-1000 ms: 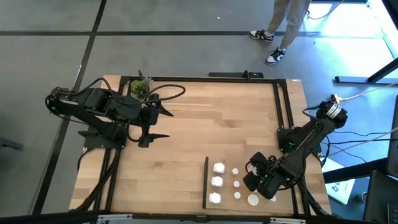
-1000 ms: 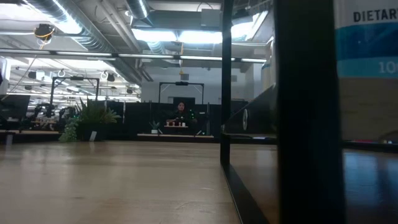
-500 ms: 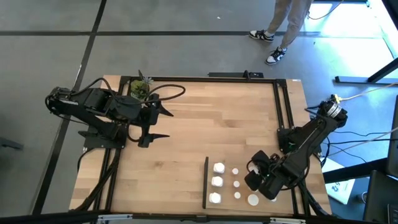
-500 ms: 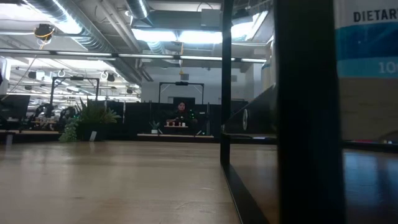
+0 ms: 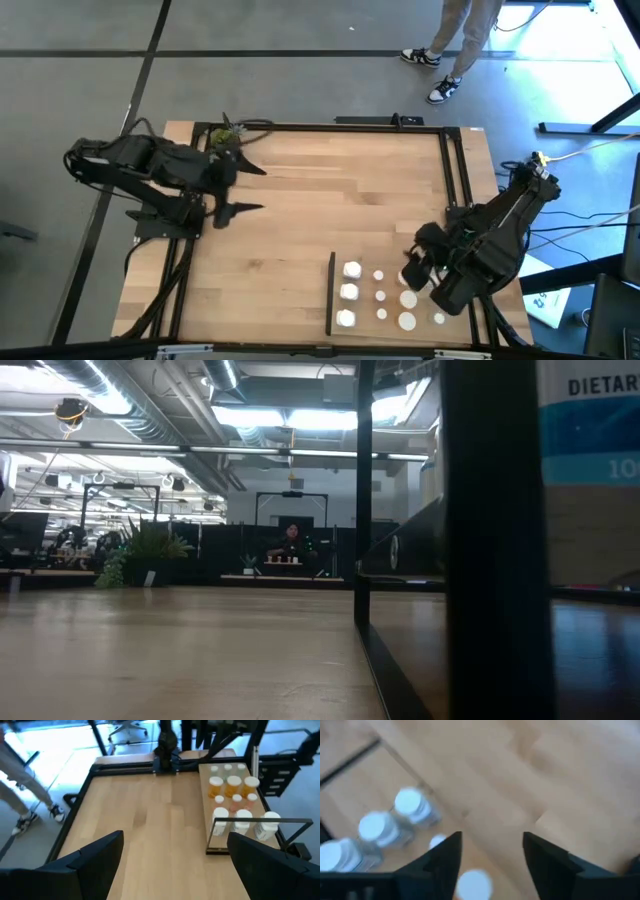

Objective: Pick and place medicine bottles onto shelf by color
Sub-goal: Return to Home Position

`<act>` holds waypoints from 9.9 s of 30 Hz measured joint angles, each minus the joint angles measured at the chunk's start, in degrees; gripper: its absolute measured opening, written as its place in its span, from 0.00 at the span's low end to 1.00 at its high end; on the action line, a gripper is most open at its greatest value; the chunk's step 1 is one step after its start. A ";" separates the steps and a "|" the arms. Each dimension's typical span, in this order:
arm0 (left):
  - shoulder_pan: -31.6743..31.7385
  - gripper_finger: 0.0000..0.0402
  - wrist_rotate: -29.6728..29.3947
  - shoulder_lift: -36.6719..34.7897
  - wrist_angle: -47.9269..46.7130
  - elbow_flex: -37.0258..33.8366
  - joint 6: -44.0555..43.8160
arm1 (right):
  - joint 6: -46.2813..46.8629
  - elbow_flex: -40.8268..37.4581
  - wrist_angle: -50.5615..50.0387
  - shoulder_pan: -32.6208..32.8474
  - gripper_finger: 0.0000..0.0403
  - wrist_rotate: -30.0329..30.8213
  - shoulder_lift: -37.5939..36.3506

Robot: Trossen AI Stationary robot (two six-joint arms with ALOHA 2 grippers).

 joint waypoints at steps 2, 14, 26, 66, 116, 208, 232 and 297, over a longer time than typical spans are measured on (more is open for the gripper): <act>0.02 0.87 -0.69 -1.87 -1.92 0.00 -2.45 | -1.06 2.86 -3.43 -0.04 0.43 1.96 -0.15; 0.00 0.87 -0.37 -6.10 0.31 -0.04 -5.03 | -23.21 6.22 -2.91 -5.00 0.03 10.47 -10.99; 0.00 0.87 0.57 -7.05 -0.87 -0.06 -4.52 | -32.15 6.22 -2.88 -6.52 0.02 17.07 -21.30; 0.04 0.35 -11.11 -16.18 -10.94 -0.04 -16.30 | -36.23 -1.49 0.06 -5.99 0.01 20.71 -30.96; 2.66 0.01 -4.09 -62.18 1.62 -28.61 -5.98 | -90.34 -59.06 71.45 -5.60 0.00 -11.09 -86.40; 3.52 0.06 23.58 -62.16 56.28 -86.99 5.83 | -94.79 -86.69 91.76 -5.93 0.01 -11.12 -86.23; 3.51 0.01 23.55 -62.16 56.22 -86.99 5.85 | -94.90 -86.67 91.79 -5.93 0.01 -11.12 -86.23; 3.50 0.08 23.56 -62.17 56.20 -86.99 5.85 | -94.90 -86.67 91.79 -5.91 0.01 -11.12 -86.23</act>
